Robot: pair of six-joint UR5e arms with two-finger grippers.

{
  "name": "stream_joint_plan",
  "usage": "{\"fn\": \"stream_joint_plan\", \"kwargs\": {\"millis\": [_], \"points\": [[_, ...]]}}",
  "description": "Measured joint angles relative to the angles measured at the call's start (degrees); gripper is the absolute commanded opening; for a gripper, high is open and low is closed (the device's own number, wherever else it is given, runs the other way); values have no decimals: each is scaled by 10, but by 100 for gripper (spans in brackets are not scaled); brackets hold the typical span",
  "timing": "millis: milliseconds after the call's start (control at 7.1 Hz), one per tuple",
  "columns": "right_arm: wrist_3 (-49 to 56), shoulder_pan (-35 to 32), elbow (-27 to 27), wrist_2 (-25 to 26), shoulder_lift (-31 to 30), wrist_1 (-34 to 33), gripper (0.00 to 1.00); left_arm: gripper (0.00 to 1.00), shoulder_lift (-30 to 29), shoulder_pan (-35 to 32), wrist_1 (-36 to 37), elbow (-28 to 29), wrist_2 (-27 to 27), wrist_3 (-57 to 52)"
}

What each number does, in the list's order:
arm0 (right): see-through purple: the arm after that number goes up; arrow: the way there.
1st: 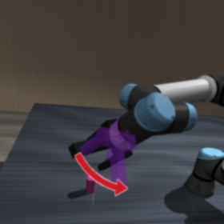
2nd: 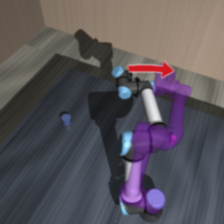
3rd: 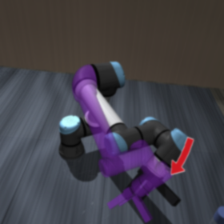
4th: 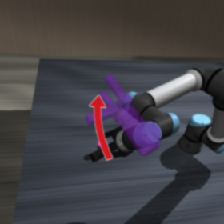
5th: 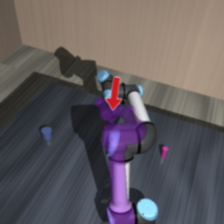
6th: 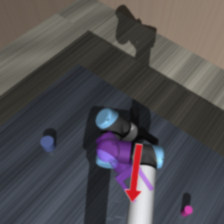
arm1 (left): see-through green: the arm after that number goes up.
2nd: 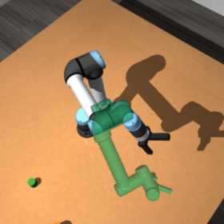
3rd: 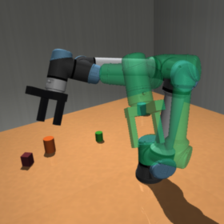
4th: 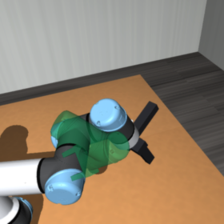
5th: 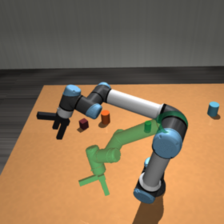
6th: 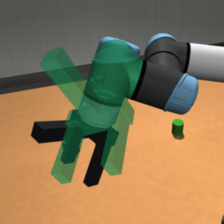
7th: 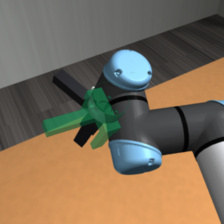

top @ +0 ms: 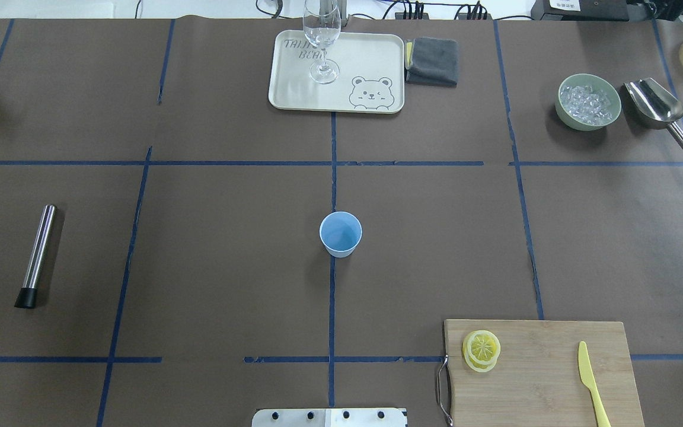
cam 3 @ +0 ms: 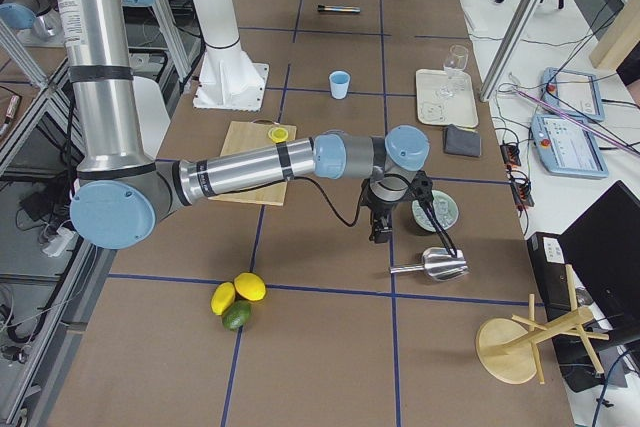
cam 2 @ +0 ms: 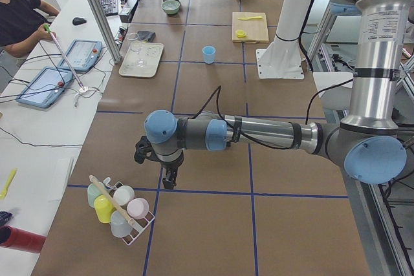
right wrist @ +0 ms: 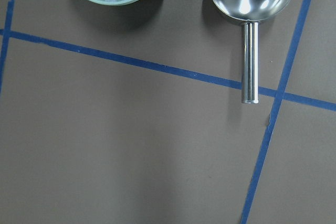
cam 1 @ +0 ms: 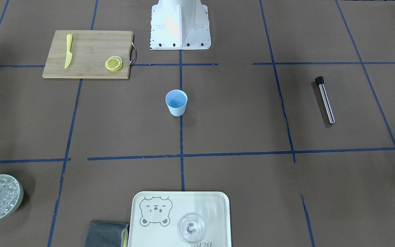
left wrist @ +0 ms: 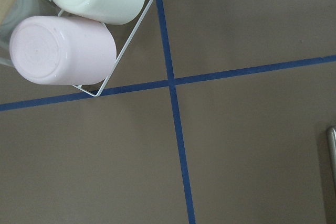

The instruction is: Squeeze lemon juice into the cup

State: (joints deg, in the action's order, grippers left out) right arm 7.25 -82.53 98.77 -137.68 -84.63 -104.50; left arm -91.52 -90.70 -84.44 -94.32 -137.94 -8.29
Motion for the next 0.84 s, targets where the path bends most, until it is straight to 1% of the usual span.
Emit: {"fn": "stream_joint_plan", "kwargs": {"millis": [422, 563, 845], "points": [[1, 0, 3, -1, -6, 4, 100, 100, 4, -1, 0, -27, -2, -3], [0, 0, 4, -2, -7, 13, 100, 100, 6, -1, 0, -33, -2, -2], [-7, 5, 15, -24, -16, 44, 100, 100, 8, -1, -1, -37, -4, -3]]}}
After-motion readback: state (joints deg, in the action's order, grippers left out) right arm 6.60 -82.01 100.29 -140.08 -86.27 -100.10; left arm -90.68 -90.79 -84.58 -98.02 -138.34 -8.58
